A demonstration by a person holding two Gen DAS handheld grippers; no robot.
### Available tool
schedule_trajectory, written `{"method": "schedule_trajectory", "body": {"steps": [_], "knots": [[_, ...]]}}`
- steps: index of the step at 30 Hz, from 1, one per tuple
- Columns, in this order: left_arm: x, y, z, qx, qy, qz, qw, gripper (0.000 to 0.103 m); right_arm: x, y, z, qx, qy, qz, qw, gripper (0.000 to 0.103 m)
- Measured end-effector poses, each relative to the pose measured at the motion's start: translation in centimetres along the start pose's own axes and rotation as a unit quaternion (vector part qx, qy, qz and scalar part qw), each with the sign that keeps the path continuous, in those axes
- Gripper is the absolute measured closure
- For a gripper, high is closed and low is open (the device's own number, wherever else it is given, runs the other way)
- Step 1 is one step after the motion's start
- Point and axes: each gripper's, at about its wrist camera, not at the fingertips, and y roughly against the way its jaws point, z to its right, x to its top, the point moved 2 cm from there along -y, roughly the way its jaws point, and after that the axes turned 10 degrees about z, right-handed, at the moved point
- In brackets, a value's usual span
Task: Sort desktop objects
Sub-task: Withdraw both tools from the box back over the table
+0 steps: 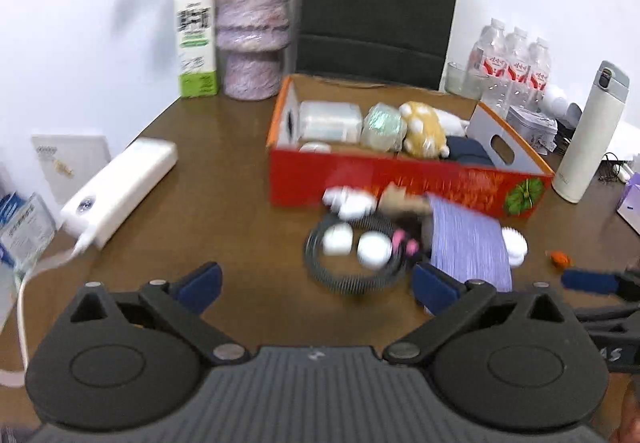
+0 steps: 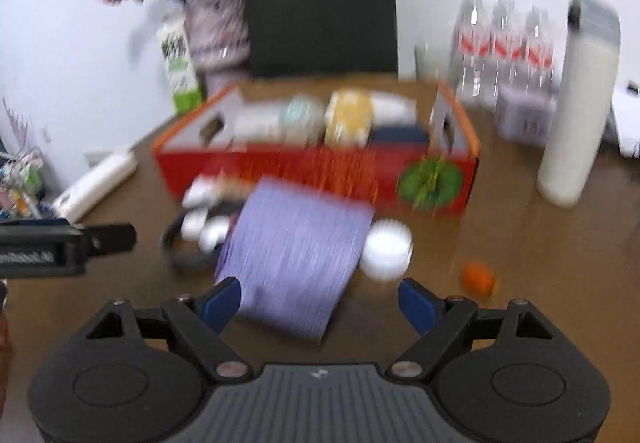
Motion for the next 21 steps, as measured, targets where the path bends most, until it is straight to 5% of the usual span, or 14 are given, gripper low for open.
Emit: {"method": "schedule_trajectory", "body": {"steps": [4,6,11,21], "knots": [[-3.6,3.0,-0.9,-0.013,0.027,0.002,0.9995,0.000,-3.6,2.2,-1.5,-0.017,0.022,0.006,1.000,0.018],[-5.7,4.4,-1.1,0.011,0.029,0.017,0.9994,0.000,-5.2,3.6,-2.1,-0.020,0.037,0.015,0.999,0.018],[-8.3,6.3,-1.1,0.044,-0.029,0.069,0.9962,0.000,-8.5,6.8,-2.7,-0.096,0.106,0.060,0.988,0.015],[-9.0,4.5,-2.4,0.042,0.008,0.025,0.9987,0.000,-8.6,7.5,-1.6,-0.078,0.067,0.090,0.991,0.010]]}}
